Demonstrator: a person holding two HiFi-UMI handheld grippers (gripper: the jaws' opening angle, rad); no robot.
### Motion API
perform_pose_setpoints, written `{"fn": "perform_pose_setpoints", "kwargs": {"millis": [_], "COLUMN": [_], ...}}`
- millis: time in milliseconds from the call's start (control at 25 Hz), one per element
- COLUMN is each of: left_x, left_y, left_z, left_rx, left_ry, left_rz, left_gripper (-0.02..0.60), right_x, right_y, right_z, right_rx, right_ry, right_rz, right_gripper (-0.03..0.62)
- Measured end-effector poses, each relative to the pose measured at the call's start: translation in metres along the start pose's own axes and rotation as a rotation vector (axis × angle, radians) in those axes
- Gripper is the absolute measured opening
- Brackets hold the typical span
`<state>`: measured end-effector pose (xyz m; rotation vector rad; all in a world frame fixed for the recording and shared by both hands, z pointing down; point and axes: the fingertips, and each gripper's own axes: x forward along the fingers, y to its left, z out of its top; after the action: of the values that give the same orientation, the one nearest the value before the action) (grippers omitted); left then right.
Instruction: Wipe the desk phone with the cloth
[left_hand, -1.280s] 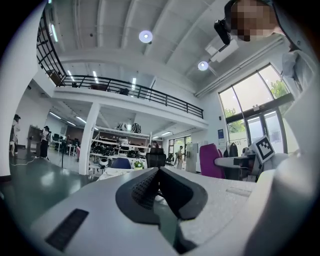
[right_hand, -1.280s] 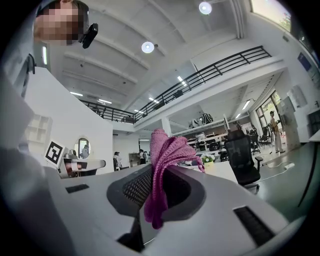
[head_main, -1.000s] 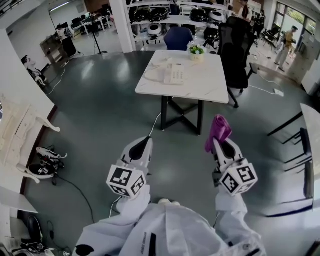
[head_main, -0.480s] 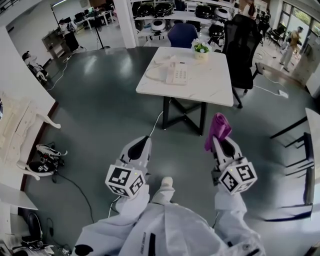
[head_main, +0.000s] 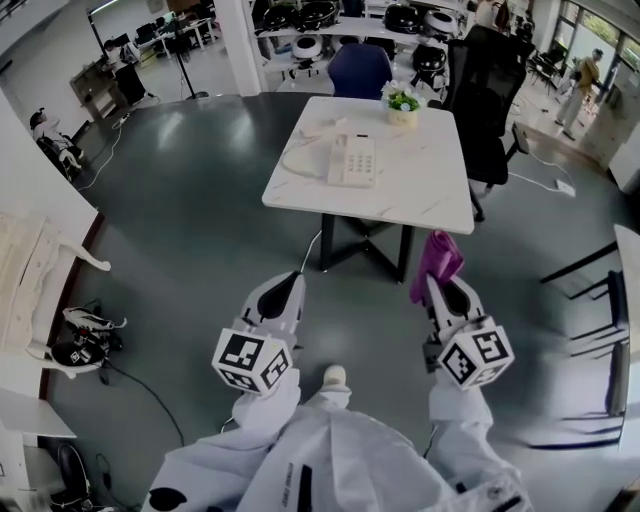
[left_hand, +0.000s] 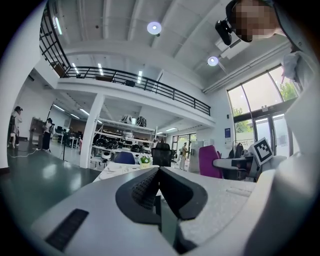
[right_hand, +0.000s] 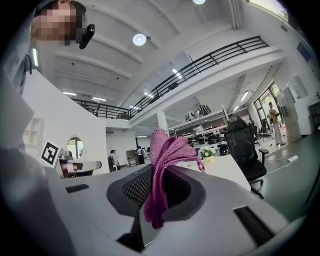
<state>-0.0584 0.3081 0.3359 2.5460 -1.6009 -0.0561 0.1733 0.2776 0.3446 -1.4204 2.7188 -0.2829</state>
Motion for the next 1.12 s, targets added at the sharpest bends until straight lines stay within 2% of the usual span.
{"fn": "perform_pose_setpoints", "kwargs": {"millis": [520, 1120], "left_x": [0.095, 0.138], "left_y": [0.069, 0.102], "left_z": [0.001, -0.003], "left_rx": [-0.020, -0.035], "left_ry": [0.016, 0.028], "left_rz": [-0.050, -0.068], "left_gripper": [-0.002, -0.003], "right_x": [0.106, 0.155], "right_y": [-0.039, -0.063], "right_z": [-0.001, -0.003], "right_rx": [0.008, 0.034], "right_ry": [0.010, 0.011], "right_rz": [-0.028, -0.050], "right_gripper": [0.038, 0.038]}}
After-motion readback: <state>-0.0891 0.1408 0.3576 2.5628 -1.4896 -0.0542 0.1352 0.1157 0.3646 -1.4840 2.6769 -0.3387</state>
